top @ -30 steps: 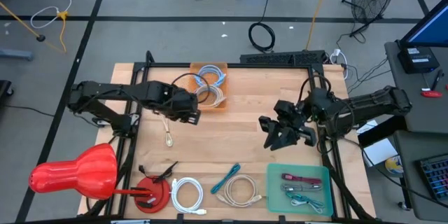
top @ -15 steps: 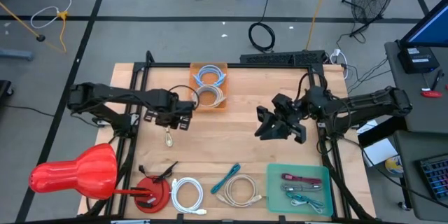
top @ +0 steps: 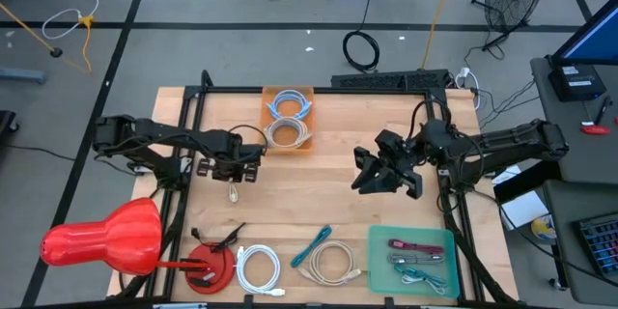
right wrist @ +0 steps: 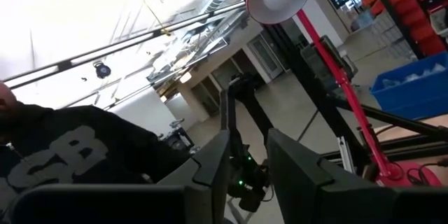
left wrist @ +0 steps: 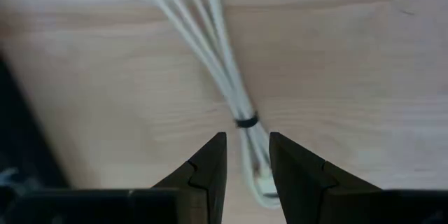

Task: Pick & Place USB Port
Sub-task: Put the top brown usb cable into the blue bin

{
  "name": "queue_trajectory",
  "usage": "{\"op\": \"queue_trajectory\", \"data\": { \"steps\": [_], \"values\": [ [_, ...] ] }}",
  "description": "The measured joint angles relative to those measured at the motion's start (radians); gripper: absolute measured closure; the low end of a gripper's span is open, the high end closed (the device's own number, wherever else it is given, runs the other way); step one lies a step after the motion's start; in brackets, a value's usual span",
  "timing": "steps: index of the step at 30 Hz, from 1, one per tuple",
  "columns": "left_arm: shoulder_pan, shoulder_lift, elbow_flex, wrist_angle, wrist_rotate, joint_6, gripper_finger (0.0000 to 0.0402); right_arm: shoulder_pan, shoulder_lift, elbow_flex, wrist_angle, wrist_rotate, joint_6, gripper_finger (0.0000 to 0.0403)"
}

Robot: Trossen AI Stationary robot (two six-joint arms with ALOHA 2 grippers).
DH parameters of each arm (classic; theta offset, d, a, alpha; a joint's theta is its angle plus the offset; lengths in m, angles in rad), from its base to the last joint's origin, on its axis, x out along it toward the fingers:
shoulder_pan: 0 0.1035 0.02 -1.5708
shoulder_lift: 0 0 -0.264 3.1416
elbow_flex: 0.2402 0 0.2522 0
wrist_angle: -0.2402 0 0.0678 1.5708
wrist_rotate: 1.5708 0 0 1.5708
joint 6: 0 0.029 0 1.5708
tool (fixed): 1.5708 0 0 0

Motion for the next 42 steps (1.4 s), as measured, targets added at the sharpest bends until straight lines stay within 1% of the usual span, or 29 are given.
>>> {"op": "queue_trajectory", "data": {
  "steps": [3, 7, 17, 28, 33, 37, 42],
  "values": [
    [0.000, 0.000, -0.032, 0.050, 0.007, -0.010, 0.0289, 0.000, 0.000, 0.000, 0.000, -0.001, 0.002, 0.0316],
    [0.001, 0.000, -0.055, 0.056, 0.008, -0.023, 0.0289, 0.000, 0.000, 0.000, 0.000, -0.002, 0.003, 0.0316],
    [0.005, 0.000, -0.061, 0.107, 0.002, -0.024, 0.0289, 0.000, 0.000, 0.000, 0.000, -0.002, 0.004, 0.0316],
    [0.007, 0.000, -0.062, 0.110, -0.012, -0.026, 0.0289, 0.000, 0.000, 0.000, 0.001, 0.003, 0.022, 0.0316],
    [0.019, 0.000, -0.093, 0.120, -0.008, -0.027, 0.0289, 0.001, 0.000, 0.000, 0.001, 0.014, 0.022, 0.0316],
    [0.022, -0.005, -0.122, 0.173, 0.007, -0.027, 0.0289, 0.003, 0.000, 0.000, 0.000, 0.026, 0.017, 0.0316],
    [0.023, -0.003, -0.124, 0.196, 0.001, -0.024, 0.0296, 0.003, 0.000, 0.000, -0.003, 0.027, 0.016, 0.0316]
  ]
}}
